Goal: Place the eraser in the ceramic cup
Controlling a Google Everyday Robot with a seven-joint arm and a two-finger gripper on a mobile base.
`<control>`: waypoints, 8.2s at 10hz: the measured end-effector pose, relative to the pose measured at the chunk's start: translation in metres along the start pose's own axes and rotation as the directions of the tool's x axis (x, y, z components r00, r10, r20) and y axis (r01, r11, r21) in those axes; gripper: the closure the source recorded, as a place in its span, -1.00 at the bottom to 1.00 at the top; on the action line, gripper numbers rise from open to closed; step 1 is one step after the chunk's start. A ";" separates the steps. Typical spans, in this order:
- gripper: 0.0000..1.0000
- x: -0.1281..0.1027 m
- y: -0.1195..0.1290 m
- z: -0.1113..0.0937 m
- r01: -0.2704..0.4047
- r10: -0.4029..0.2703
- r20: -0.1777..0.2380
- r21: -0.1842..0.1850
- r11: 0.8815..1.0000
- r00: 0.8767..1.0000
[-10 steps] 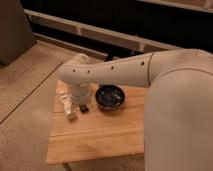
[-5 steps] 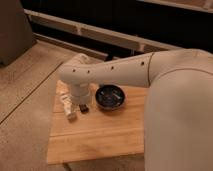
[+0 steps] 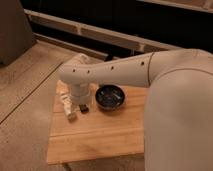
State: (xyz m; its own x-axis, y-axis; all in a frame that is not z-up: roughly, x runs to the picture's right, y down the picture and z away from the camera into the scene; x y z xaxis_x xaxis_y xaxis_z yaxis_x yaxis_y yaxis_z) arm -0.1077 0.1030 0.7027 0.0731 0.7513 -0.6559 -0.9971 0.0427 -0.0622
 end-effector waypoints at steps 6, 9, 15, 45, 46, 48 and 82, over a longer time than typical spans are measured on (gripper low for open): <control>-0.30 0.000 0.000 0.000 0.000 0.000 0.000 0.000 1.000 1.000; -0.30 0.000 0.000 0.000 0.000 0.000 0.000 0.000 1.000 1.000; -0.30 0.000 0.000 0.000 0.000 0.000 0.000 0.000 1.000 1.000; -0.30 -0.177 0.006 0.126 0.245 -0.244 0.026 -0.105 0.964 0.970; -0.30 -0.178 0.005 0.133 0.242 -0.243 0.006 -0.097 0.965 0.970; -0.30 -0.183 0.008 0.144 0.253 -0.255 -0.020 -0.085 0.964 0.967; 1.00 -0.305 -0.051 -0.121 0.294 -0.362 0.562 0.211 0.932 0.743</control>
State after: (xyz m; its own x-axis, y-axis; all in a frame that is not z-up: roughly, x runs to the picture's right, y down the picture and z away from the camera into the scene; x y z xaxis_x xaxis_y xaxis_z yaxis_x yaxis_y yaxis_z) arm -0.0772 -0.2081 0.8153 0.4046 0.9135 -0.0420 -0.9120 0.3997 -0.0920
